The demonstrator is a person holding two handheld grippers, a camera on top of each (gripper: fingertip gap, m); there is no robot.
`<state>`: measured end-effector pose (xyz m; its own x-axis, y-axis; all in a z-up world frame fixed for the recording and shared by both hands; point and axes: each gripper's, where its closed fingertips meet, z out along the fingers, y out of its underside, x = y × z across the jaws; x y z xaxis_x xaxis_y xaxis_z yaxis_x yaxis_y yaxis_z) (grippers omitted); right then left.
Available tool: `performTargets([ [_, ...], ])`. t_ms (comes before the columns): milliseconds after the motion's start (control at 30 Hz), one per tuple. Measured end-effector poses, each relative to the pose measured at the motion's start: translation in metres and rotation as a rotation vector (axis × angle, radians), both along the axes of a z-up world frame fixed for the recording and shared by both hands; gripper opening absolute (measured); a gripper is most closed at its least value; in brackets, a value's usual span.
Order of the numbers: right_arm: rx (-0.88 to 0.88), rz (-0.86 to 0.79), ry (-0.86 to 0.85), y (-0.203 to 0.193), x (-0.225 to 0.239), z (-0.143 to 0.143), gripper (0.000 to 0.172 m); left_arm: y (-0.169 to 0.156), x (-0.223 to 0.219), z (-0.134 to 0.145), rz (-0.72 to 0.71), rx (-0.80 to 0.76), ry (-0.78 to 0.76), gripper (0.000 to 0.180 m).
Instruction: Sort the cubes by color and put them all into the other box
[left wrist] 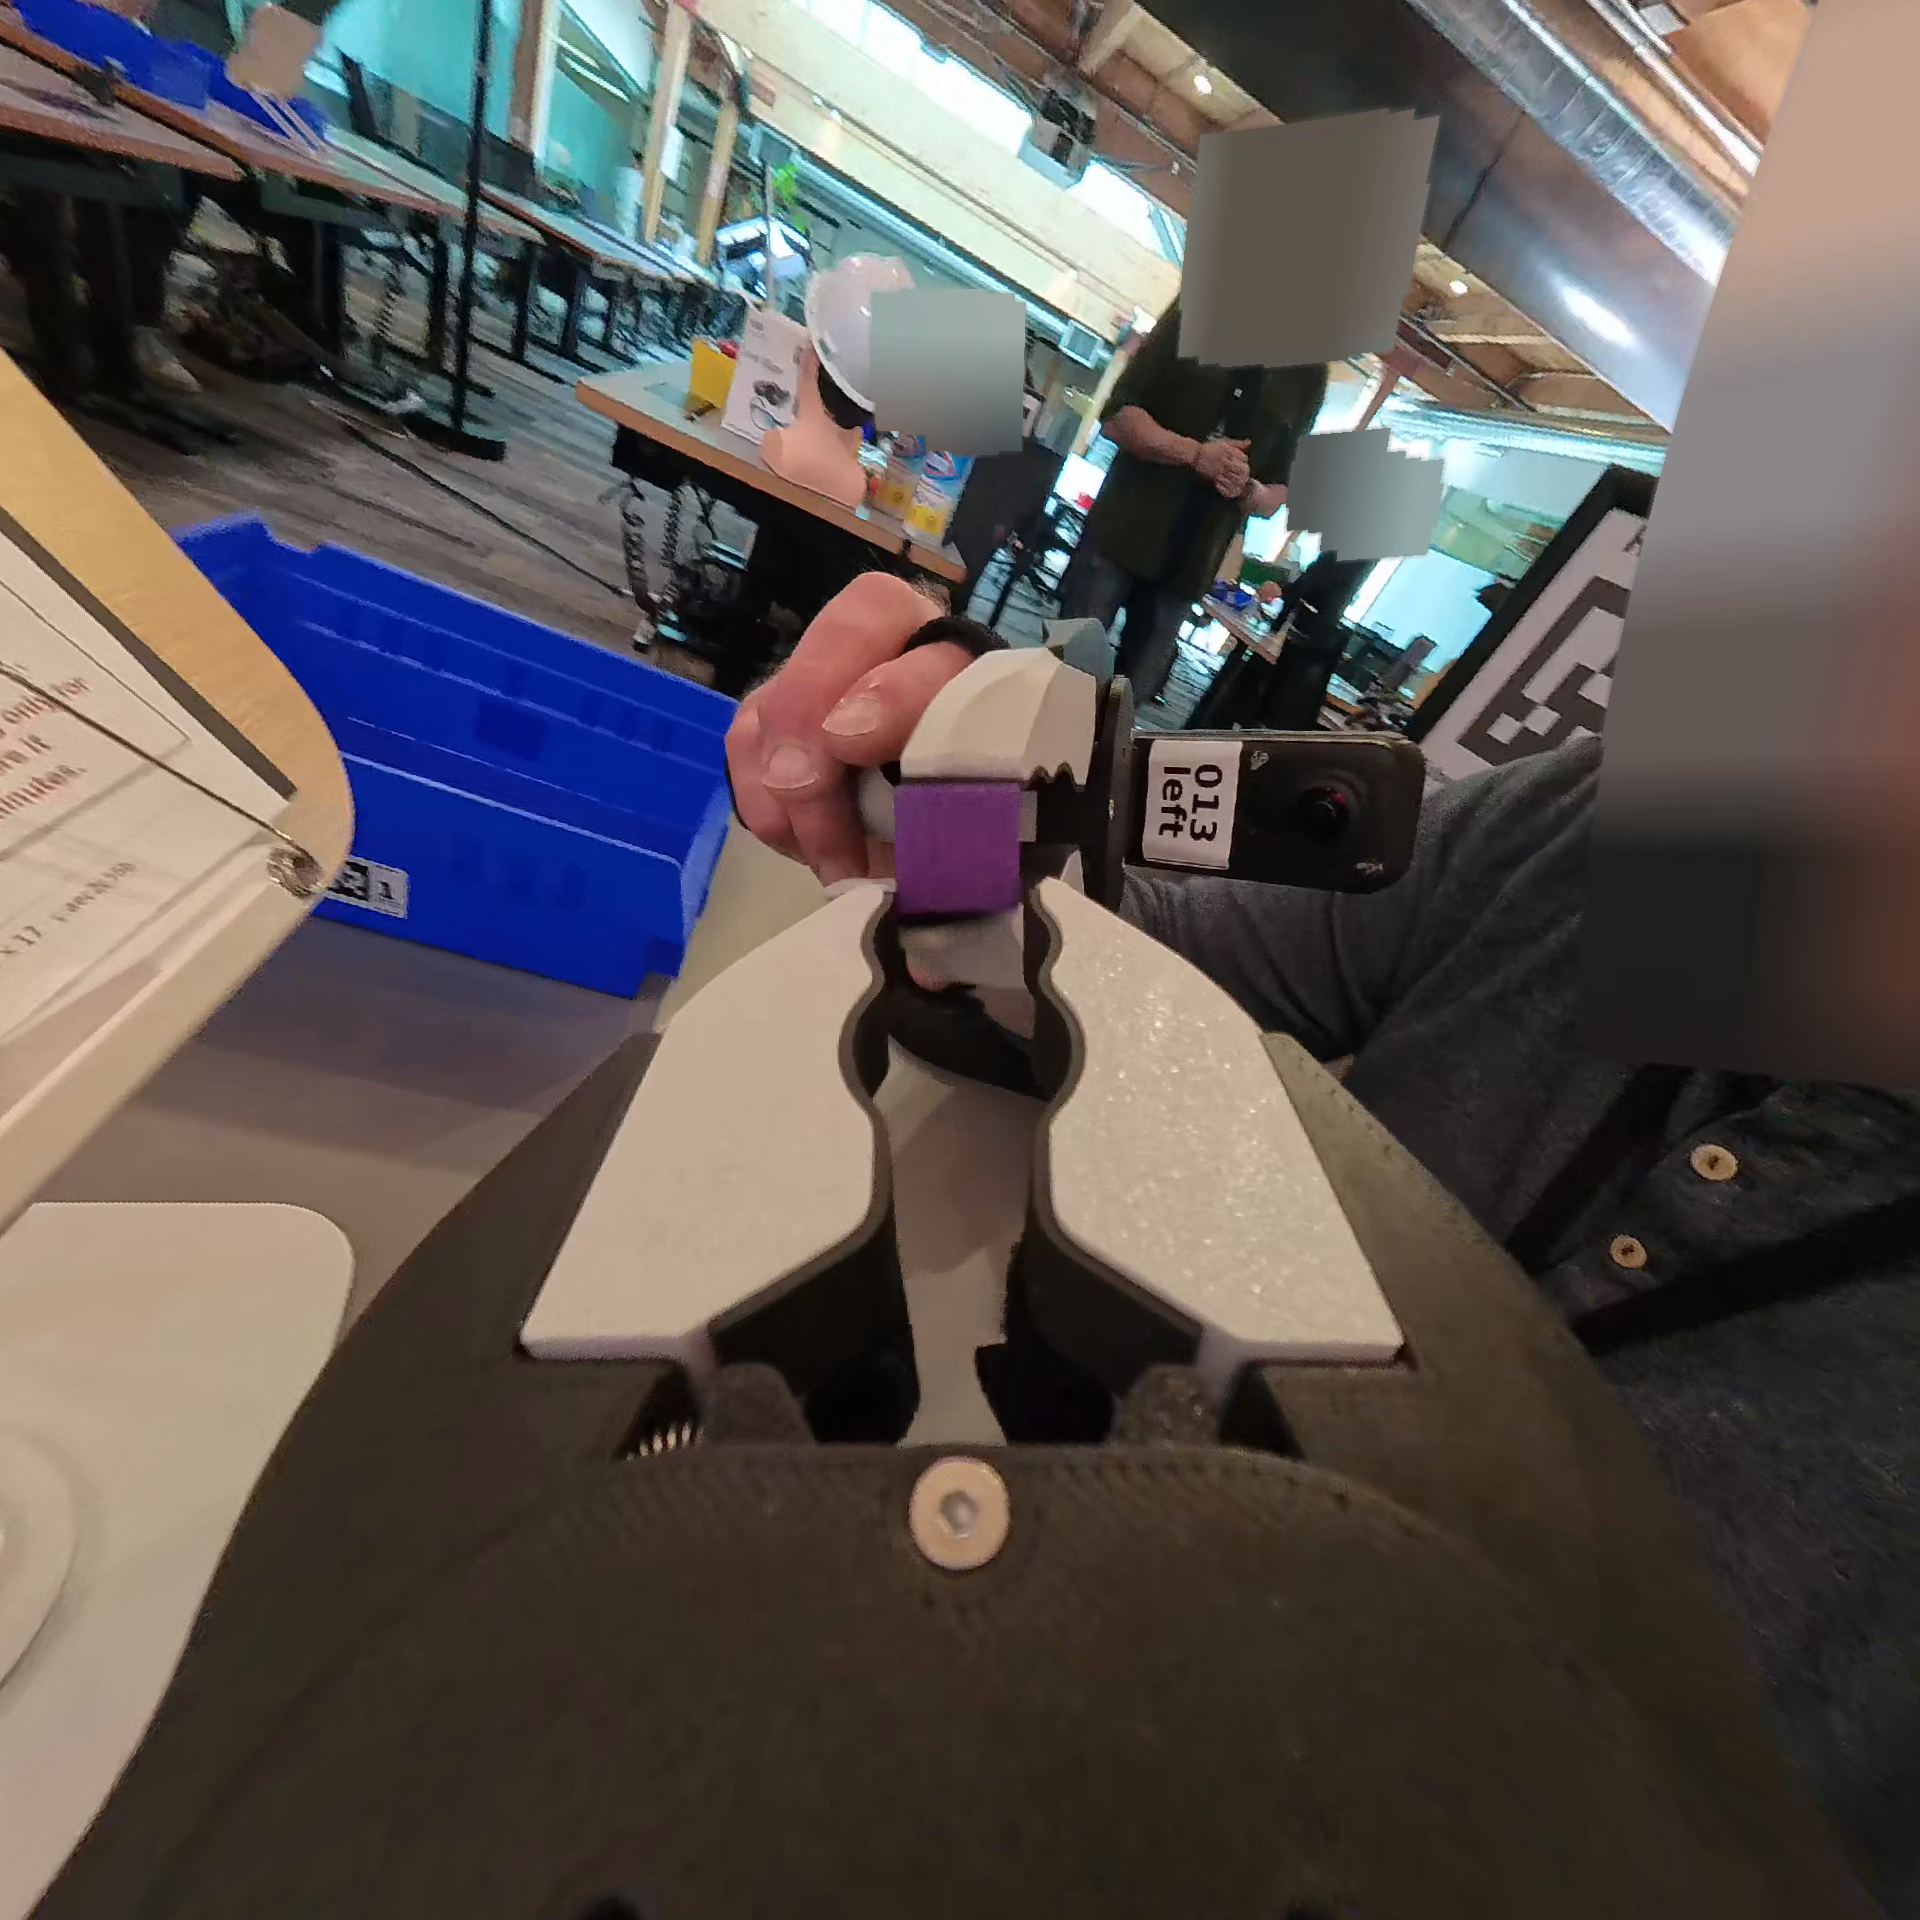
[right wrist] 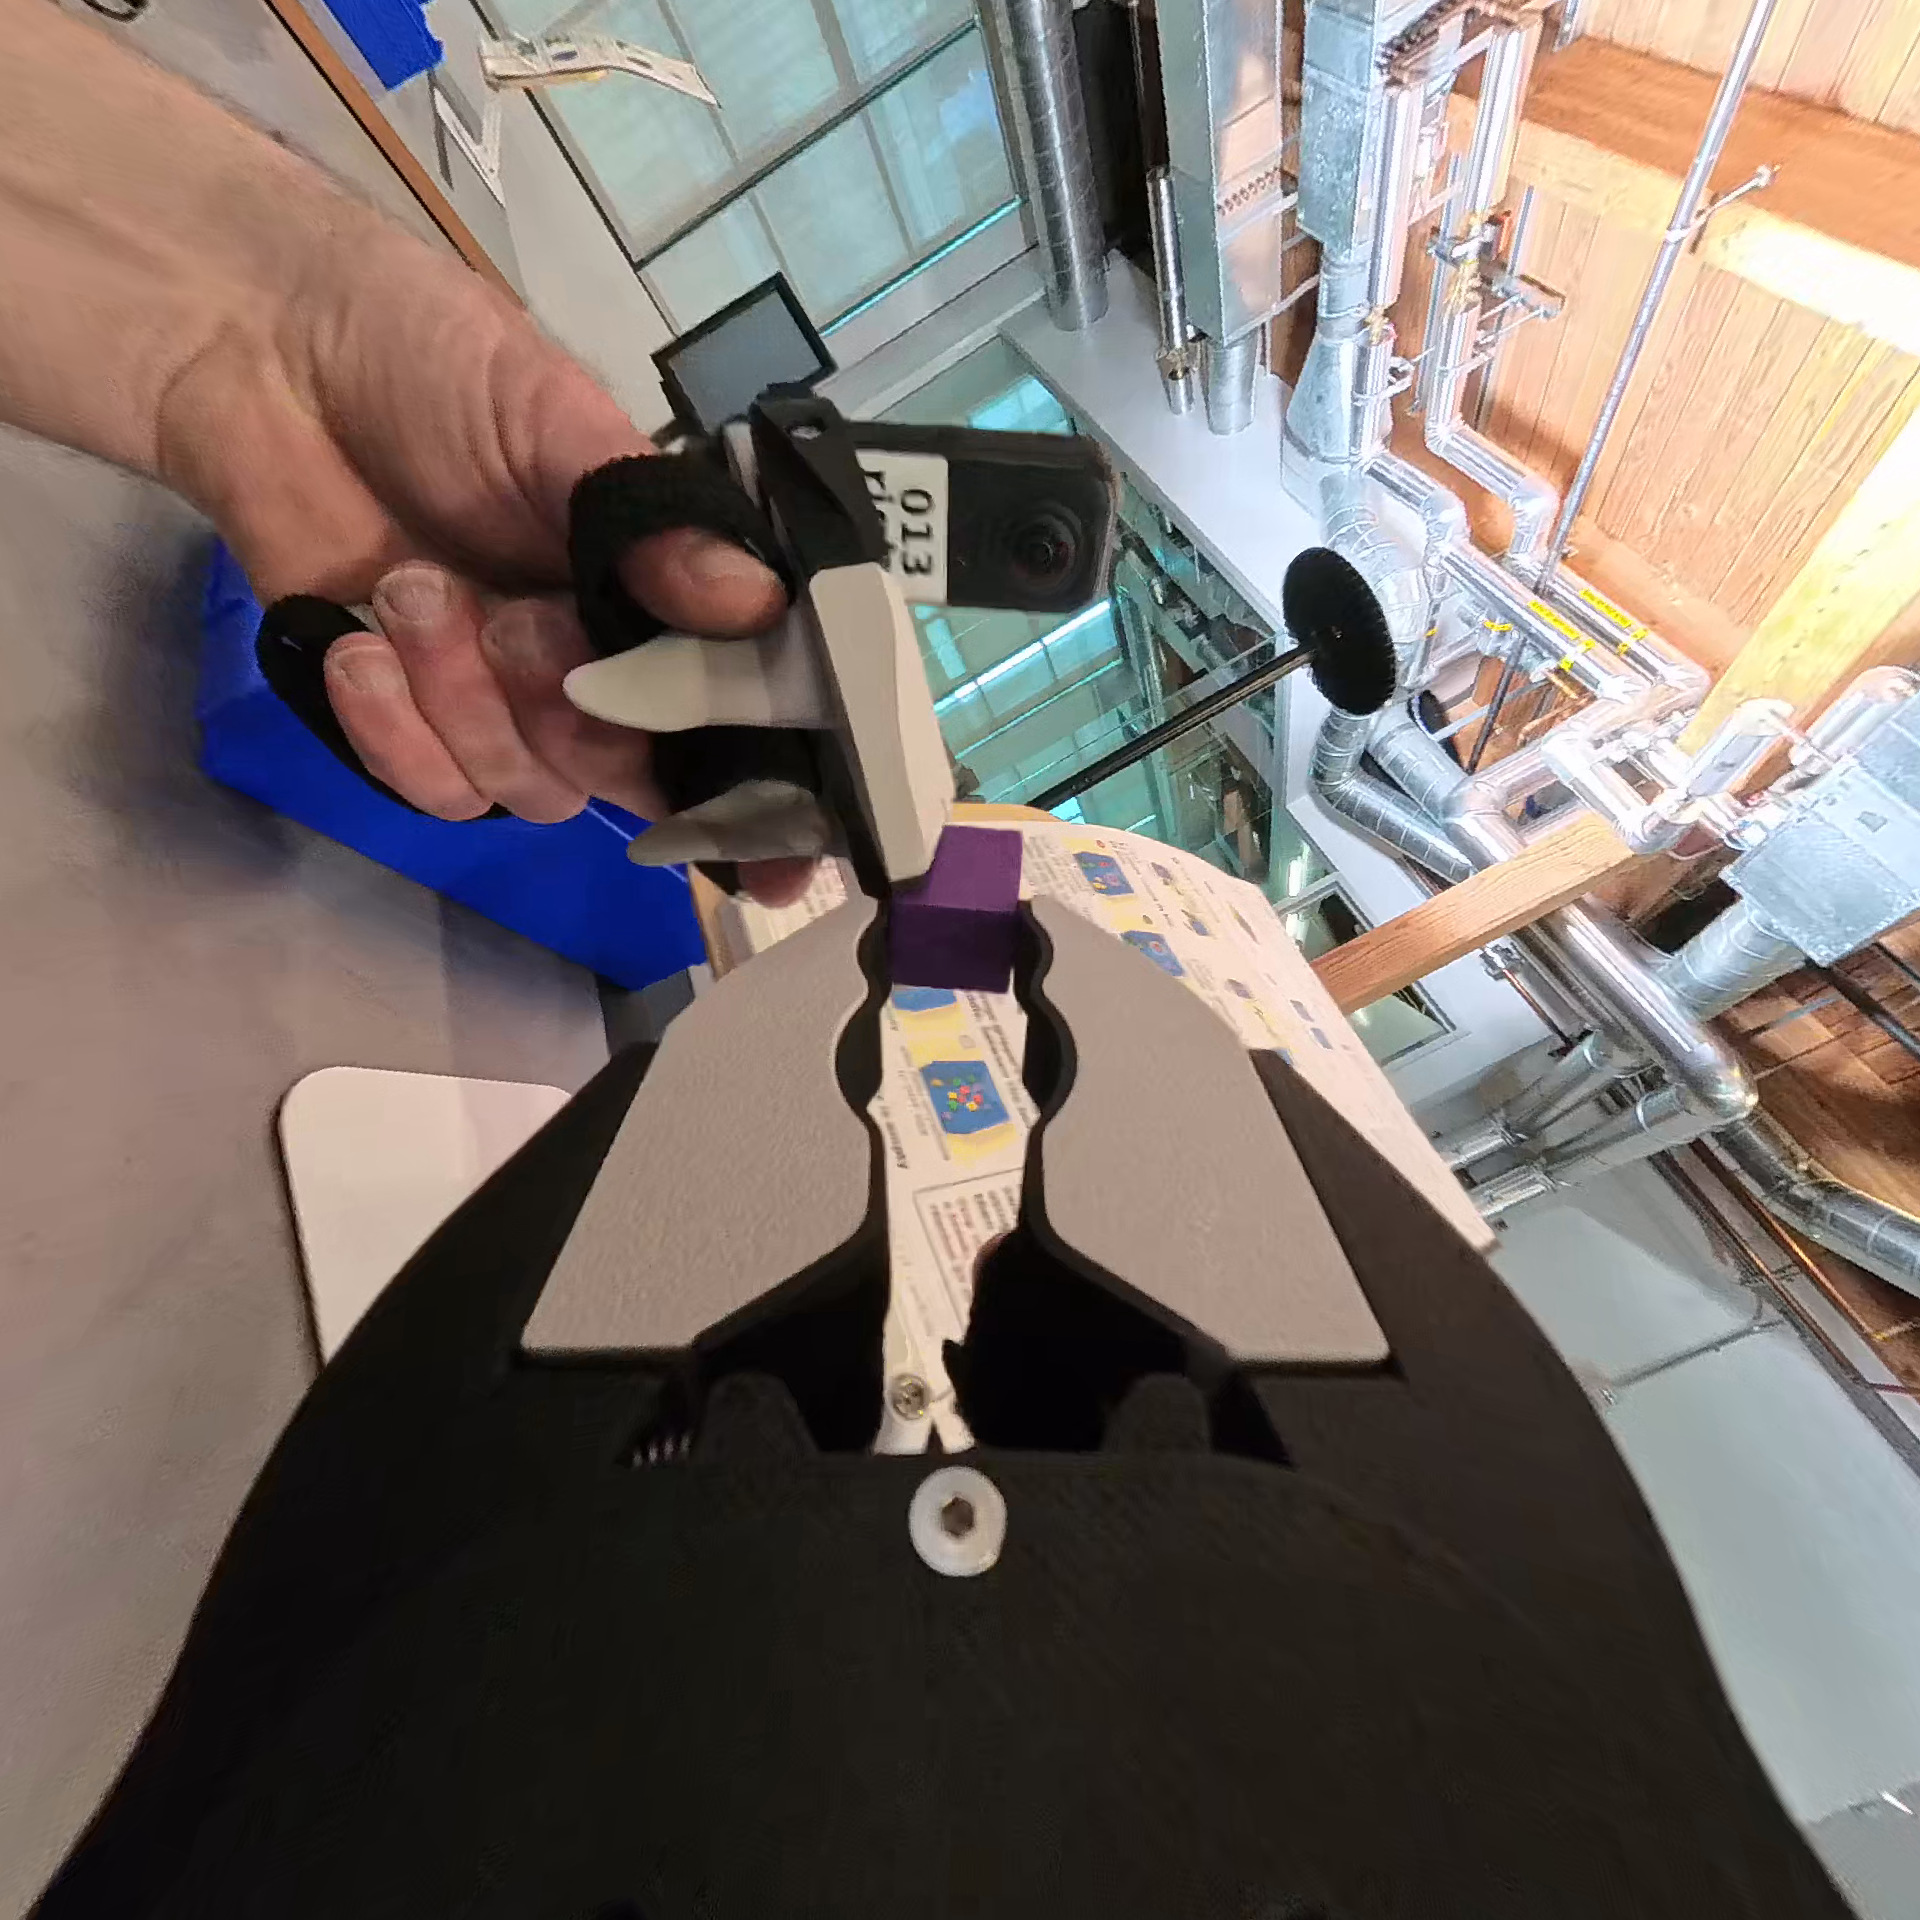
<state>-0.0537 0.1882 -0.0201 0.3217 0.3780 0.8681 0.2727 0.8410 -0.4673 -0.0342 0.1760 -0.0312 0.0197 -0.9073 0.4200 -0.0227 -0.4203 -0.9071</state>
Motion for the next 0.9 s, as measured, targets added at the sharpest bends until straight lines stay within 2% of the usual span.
performTargets([
  [33, -0.003, -0.014, 0.012, 0.003, 0.005, 0.005, 0.023, 0.001, -0.002, 0.003, 0.023, 0.012, -0.002, 0.025],
  [100, -0.049, -0.077, 0.039, 0.023, 0.024, 0.017, 0.023, 0.001, -0.010, 0.011, 0.040, 0.044, -0.007, 0.009],
  [133, -0.082, -0.139, 0.052, 0.042, 0.040, 0.024, 0.023, 0.001, -0.016, 0.017, 0.059, 0.067, -0.014, 0.000],
  [200, -0.181, -0.257, 0.079, 0.085, 0.081, 0.028, 0.023, 0.008, -0.031, 0.025, 0.141, 0.111, -0.011, 0.000],
  [267, -0.335, -0.427, 0.130, 0.139, 0.134, 0.020, 0.022, 0.018, -0.046, 0.027, 0.229, 0.152, 0.024, 0.000],
  [400, -0.638, -0.680, 0.118, 0.222, 0.217, -0.047, 0.023, 0.030, -0.071, 0.030, 0.313, 0.166, 0.052, 0.000],
  [500, -0.837, -0.810, 0.045, 0.260, 0.244, -0.109, 0.023, 0.036, -0.084, 0.029, 0.349, 0.180, 0.065, 0.000],
  [600, -0.991, -0.883, -0.091, 0.280, 0.251, -0.166, 0.023, 0.045, -0.097, 0.025, 0.396, 0.168, 0.084, 0.000],
  [733, -1.112, -0.894, -0.193, 0.289, 0.243, -0.206, 0.023, 0.055, -0.111, 0.020, 0.442, 0.158, 0.095, 0.000],
  [900, -1.200, -0.959, -0.272, 0.298, 0.249, -0.242, 0.023, 0.065, -0.126, 0.013, 0.485, 0.136, 0.106, 0.000],
])
